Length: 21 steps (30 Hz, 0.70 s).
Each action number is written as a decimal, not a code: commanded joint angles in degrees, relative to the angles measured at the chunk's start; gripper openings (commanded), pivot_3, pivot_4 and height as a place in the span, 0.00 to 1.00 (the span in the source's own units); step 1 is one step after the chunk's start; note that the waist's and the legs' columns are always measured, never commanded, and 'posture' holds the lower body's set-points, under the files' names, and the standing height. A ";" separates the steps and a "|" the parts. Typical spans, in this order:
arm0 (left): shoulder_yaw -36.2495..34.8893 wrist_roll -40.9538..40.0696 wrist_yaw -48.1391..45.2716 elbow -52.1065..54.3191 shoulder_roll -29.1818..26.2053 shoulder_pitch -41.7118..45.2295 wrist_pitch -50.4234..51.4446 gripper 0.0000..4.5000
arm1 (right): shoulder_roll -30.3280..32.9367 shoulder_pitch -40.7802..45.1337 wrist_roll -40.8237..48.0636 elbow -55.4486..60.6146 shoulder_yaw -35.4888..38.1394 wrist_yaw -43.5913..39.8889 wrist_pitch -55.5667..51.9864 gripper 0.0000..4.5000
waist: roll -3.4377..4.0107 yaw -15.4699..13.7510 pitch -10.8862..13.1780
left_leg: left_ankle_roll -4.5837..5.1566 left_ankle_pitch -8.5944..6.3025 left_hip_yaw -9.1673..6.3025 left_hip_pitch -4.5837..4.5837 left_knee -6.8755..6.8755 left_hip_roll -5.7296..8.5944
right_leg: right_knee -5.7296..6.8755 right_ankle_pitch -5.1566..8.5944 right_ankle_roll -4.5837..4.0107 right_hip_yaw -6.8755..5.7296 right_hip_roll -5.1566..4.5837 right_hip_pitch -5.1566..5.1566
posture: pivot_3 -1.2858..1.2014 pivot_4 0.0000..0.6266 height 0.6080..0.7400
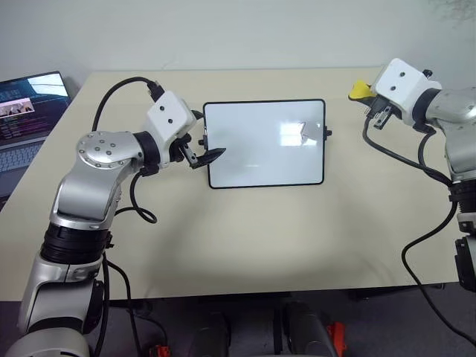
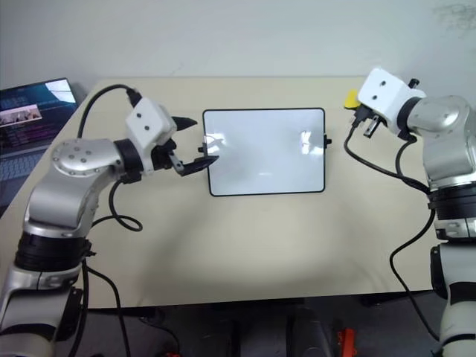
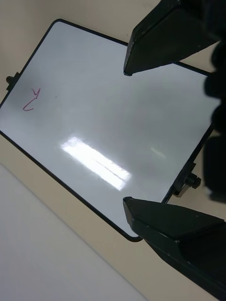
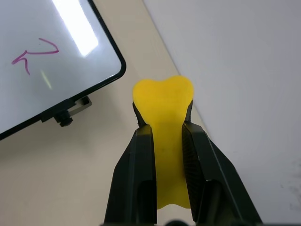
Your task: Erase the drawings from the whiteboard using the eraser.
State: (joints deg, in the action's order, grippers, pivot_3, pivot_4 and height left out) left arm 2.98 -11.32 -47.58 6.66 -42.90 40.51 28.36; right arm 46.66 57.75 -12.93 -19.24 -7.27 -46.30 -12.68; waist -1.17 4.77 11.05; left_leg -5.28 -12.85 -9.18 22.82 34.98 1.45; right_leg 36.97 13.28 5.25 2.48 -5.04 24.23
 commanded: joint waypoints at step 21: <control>-0.17 -0.15 -1.52 0.03 1.24 0.51 -1.48 1.00 | -1.91 -3.98 1.74 8.75 1.76 0.19 -2.68 0.10 | 0.00 -0.02 0.00 | 0.00 0.00 -0.02 -0.01 0.11 0.02 | 0.07 -0.02 0.01 0.00 0.00 -0.04 | 0.52 0.24 1.00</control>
State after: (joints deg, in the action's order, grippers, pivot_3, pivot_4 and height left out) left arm 4.22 -11.35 -49.16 5.23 -41.19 39.58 27.45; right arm 43.38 52.41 -11.66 -12.34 -7.42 -46.24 -15.73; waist -1.17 4.74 11.05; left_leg -5.27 -12.85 -9.20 22.81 35.09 1.47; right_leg 37.03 13.26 5.26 2.47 -5.04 24.18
